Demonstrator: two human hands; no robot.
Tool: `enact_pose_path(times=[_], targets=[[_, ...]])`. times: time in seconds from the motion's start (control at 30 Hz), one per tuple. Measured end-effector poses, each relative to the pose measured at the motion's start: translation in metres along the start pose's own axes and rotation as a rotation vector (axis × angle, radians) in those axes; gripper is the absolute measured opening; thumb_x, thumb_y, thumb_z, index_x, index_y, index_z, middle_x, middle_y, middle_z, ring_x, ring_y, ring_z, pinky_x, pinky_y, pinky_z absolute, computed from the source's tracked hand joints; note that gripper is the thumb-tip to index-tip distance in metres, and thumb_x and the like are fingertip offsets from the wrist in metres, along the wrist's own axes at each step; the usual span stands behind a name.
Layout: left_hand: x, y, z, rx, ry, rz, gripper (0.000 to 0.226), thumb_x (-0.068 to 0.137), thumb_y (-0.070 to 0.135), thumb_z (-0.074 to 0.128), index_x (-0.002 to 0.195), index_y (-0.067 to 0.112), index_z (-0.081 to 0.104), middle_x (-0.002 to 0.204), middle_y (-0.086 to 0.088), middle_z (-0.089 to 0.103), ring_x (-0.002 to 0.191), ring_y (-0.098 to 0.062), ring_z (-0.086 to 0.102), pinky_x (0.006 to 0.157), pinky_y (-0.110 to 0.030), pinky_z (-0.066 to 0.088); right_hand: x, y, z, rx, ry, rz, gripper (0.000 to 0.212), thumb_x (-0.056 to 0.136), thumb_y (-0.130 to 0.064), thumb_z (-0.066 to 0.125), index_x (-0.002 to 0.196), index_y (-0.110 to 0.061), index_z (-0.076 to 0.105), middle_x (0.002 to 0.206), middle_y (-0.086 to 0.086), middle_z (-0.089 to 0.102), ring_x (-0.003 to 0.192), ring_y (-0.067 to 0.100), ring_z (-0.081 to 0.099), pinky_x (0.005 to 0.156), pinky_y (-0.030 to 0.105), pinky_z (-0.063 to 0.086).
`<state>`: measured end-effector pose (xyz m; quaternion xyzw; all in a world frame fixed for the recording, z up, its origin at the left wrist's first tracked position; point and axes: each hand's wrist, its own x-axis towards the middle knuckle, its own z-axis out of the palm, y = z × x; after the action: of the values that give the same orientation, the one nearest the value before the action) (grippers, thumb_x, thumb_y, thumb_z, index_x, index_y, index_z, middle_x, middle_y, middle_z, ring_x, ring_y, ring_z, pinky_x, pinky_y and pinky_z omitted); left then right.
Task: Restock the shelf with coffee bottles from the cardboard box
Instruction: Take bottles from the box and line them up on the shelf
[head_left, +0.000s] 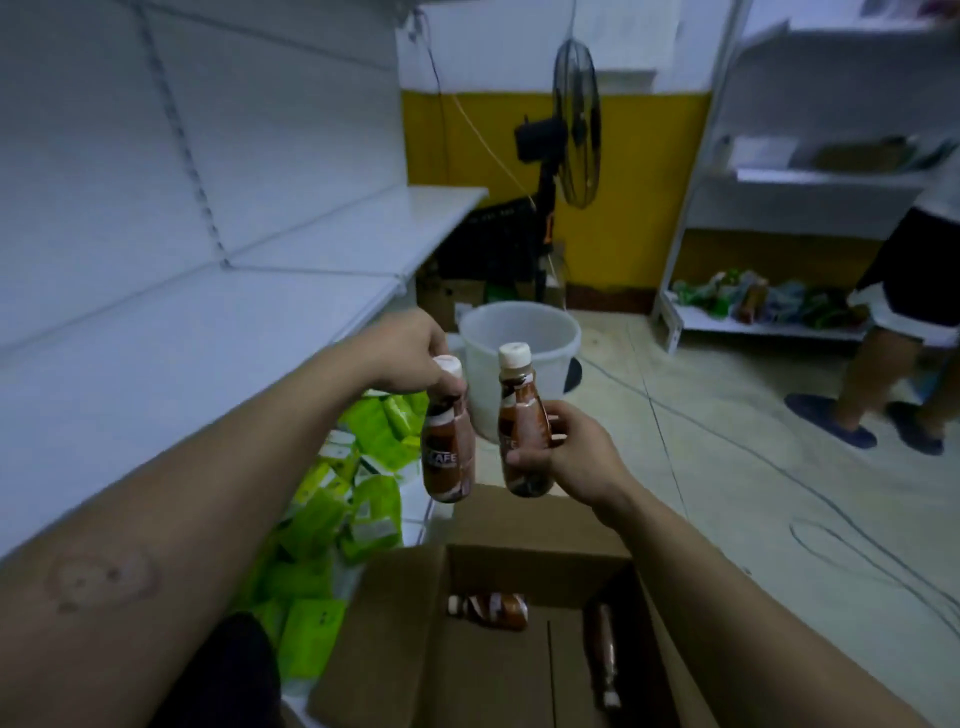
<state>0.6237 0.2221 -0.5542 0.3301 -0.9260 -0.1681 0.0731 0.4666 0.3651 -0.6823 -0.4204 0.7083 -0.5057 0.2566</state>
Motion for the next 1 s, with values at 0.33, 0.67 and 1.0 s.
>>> enact_pose_path(times=[0.33,0.67,1.0], targets=[[-0.089,-0.019,-0.146,-0.089,0.292,-0.014,0.027,0.08,0.018,0.074,0.106,0.02,0.068,0.097,0.001,0.07,0.085,-0.017,0.064,0.078,-0.036,0.053,0.004,-0.158,0.057,0.149,-0.077,-0.307,0.06,0.065,-0.009,0.086,0.118,-0.021,0.06,0.11,0.002,0.066,0.093,0.017,0.067,0.079,0.04,0.058],[-0.163,-0.11,-0.207,0.117,0.469,-0.255,0.035,0.08,0.02,0.073,0.115,0.019,0.067,0.108,0.0,0.068,0.086,-0.014,0.059,0.072,-0.027,0.04,0.024,-0.232,0.189,0.157,-0.305,-0.416,0.058,0.066,-0.01,0.086,0.116,-0.027,0.062,0.103,-0.004,0.07,0.087,0.014,0.07,0.077,0.036,0.059],[-0.188,-0.181,-0.202,0.383,0.617,-0.48,0.042,0.081,0.03,0.071,0.122,0.029,0.062,0.118,0.001,0.067,0.103,-0.021,0.06,0.089,-0.038,0.048,0.037,-0.246,0.297,0.204,-0.381,-0.381,0.05,0.069,-0.005,0.081,0.106,-0.031,0.061,0.098,-0.011,0.068,0.083,0.009,0.069,0.074,0.029,0.058]])
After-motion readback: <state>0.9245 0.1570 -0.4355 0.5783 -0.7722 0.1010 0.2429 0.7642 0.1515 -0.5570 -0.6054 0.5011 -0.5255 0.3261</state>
